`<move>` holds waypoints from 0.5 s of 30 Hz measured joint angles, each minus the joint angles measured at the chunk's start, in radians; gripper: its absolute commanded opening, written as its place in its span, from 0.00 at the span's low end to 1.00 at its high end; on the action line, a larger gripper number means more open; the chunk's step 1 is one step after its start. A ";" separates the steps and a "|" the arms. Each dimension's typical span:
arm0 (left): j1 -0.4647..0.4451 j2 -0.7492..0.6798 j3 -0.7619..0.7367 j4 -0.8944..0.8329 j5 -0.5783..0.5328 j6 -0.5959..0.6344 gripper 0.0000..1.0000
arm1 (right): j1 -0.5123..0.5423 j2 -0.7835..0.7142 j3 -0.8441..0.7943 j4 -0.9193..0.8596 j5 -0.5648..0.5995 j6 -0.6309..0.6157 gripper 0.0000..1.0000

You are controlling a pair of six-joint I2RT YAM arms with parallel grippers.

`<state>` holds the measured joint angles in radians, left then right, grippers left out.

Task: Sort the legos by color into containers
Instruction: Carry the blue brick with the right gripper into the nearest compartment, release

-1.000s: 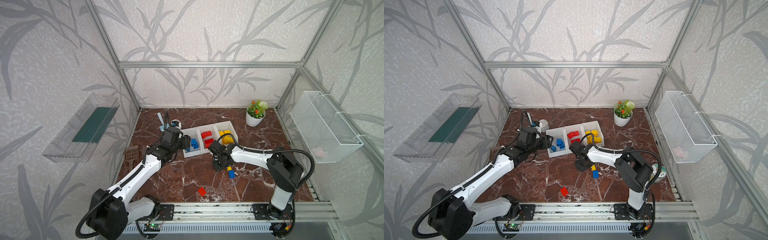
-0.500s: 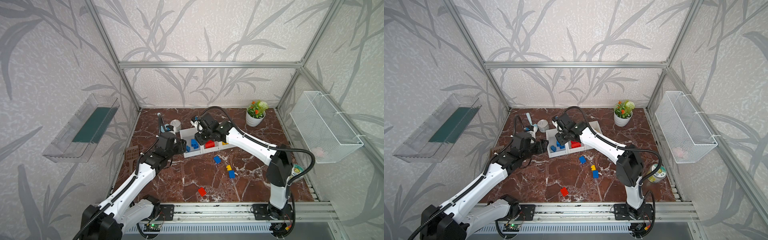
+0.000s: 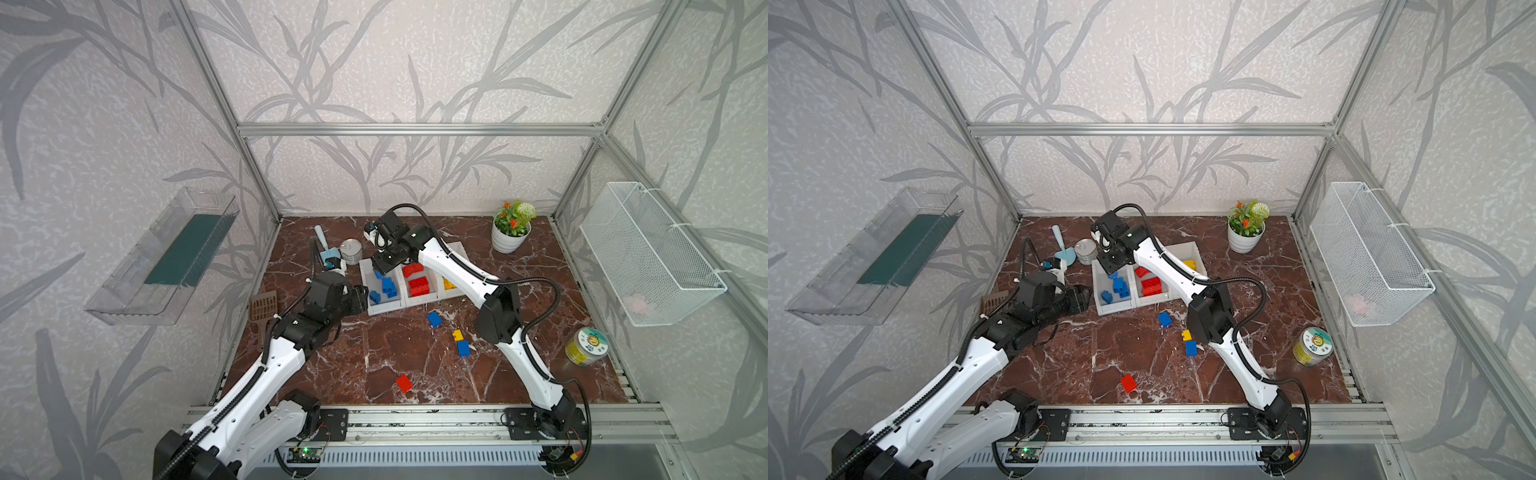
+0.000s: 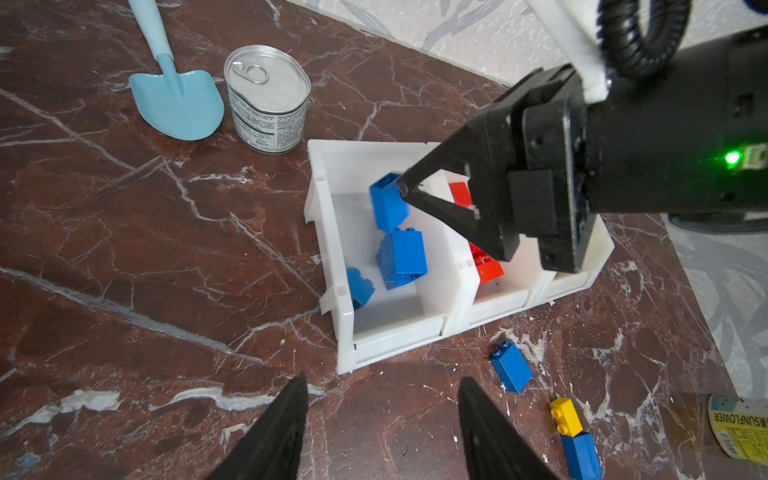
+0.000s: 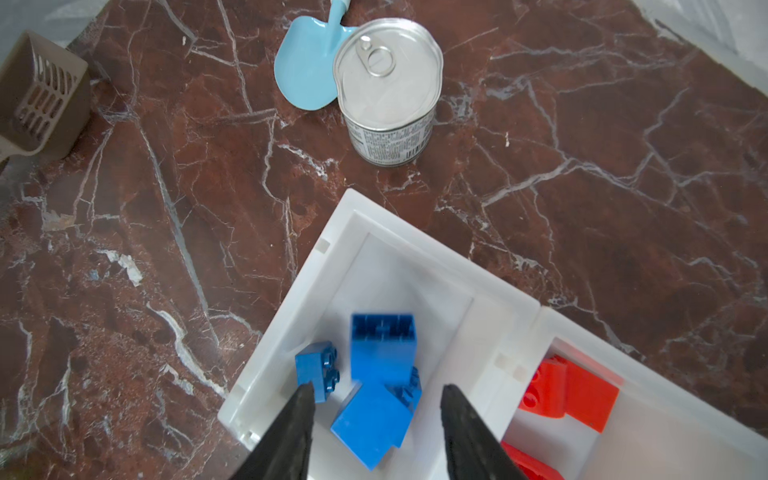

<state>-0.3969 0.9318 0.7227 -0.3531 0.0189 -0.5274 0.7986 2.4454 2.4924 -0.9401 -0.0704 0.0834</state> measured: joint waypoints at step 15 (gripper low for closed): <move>0.003 0.001 -0.008 -0.002 0.001 0.000 0.61 | -0.003 -0.076 -0.124 -0.002 0.002 0.001 0.60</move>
<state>-0.3935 0.9329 0.7151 -0.3553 0.0200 -0.5278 0.7959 2.3692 2.3688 -0.9424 -0.0689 0.0841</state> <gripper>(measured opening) 0.605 0.596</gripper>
